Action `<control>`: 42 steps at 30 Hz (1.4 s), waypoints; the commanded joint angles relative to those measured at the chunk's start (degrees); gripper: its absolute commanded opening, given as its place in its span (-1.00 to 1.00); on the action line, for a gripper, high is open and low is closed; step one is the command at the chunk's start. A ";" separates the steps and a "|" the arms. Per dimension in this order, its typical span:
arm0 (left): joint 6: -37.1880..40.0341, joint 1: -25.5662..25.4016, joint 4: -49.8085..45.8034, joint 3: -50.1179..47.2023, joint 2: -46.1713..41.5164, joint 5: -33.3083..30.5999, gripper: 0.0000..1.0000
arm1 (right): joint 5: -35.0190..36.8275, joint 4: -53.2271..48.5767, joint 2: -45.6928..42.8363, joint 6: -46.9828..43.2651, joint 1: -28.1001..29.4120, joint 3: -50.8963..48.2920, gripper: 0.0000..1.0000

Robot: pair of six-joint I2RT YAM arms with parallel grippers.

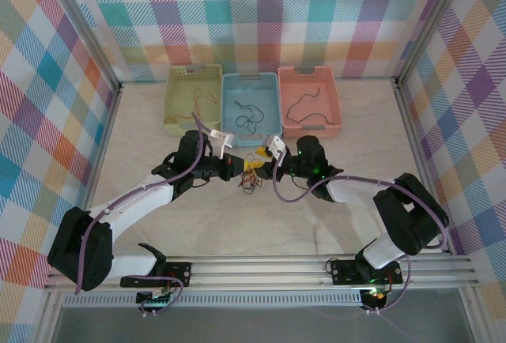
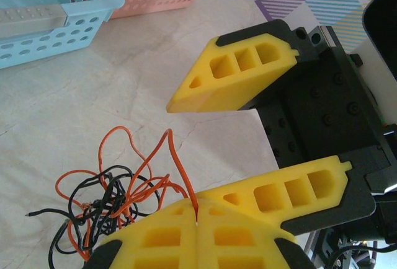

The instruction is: Untangle the cables

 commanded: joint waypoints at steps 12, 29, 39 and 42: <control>0.28 0.18 4.07 -0.91 -1.29 5.67 -1.00 | -2.17 -1.27 3.76 1.91 0.42 4.29 -0.05; -2.05 -3.67 3.01 3.14 -3.59 10.17 -1.00 | -2.42 -2.05 7.63 3.24 1.92 6.96 -0.03; -3.39 -7.05 1.54 2.84 -6.70 10.11 -1.00 | 13.08 -5.41 8.34 4.26 2.09 8.51 -0.03; -3.61 -7.57 1.33 0.35 -8.39 8.54 -1.00 | 17.81 -6.84 8.23 4.24 2.09 8.98 -0.03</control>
